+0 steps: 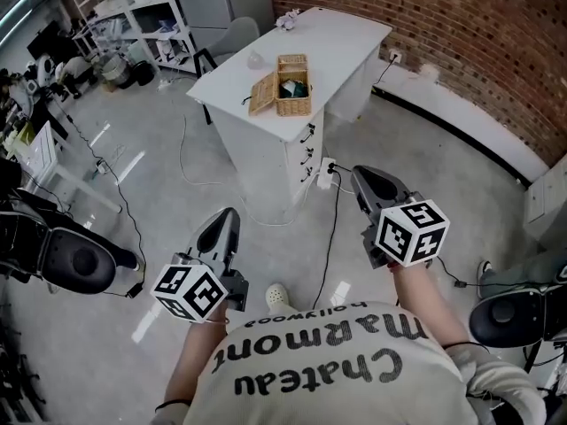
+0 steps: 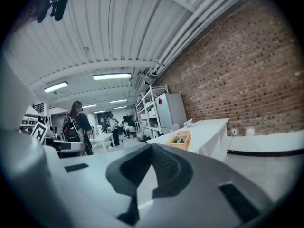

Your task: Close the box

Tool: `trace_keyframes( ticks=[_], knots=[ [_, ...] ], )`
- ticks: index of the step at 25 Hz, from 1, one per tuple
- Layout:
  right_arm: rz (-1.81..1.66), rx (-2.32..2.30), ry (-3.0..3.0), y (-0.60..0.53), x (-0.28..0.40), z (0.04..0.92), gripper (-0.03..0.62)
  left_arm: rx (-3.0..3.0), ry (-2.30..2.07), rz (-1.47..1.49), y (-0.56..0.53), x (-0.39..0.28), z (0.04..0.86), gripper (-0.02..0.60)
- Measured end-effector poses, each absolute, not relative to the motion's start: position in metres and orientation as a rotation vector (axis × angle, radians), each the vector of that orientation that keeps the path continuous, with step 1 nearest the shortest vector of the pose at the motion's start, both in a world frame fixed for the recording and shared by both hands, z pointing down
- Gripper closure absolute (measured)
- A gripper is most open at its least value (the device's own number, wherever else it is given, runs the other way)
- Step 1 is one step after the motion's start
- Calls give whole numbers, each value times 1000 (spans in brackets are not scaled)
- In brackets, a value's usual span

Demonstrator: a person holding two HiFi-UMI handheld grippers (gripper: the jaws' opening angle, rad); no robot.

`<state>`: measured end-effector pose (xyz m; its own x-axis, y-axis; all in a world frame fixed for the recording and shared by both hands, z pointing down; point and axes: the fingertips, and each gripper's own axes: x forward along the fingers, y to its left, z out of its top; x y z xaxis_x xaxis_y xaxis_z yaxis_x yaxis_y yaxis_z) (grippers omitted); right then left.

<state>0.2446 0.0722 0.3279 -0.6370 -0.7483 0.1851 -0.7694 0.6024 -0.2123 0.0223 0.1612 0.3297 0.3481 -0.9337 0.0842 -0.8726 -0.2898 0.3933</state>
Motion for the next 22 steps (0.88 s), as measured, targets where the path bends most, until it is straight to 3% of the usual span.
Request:
trace_keyframes(
  ticks=[22],
  knots=[
    [421,1341,-2758,-58,78,312,591,2357,-1506,-288,19,-139,299,581]
  ],
)
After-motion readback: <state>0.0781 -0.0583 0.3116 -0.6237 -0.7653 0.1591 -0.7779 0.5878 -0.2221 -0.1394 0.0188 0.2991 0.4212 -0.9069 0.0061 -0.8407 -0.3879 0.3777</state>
